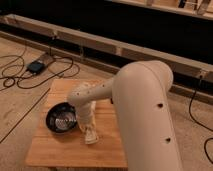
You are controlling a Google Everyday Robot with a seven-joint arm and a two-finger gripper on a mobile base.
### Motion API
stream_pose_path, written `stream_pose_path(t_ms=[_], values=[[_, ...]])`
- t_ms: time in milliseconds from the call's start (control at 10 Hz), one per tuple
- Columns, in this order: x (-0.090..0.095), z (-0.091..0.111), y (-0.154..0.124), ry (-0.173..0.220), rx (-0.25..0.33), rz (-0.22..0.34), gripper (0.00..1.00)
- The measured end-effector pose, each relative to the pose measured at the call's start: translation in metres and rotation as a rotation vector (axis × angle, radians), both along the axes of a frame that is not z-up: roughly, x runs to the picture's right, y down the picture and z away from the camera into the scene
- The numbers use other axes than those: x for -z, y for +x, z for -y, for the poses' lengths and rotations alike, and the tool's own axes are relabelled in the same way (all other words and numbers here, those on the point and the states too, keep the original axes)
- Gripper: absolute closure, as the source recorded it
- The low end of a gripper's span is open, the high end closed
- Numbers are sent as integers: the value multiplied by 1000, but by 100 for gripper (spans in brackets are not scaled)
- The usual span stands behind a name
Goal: Wipe the white sponge on the table
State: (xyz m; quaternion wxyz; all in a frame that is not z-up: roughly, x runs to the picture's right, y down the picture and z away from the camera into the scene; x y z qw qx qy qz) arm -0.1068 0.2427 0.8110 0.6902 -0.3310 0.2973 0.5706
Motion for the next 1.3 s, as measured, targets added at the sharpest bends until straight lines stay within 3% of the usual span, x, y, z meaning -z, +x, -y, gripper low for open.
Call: stream_pose_path(t_ms=[500, 1000, 1300], values=[[31, -34, -2, -81, 42, 16, 100], [45, -64, 50, -161, -2, -119, 100], [43, -69, 92, -180, -46, -220, 100]])
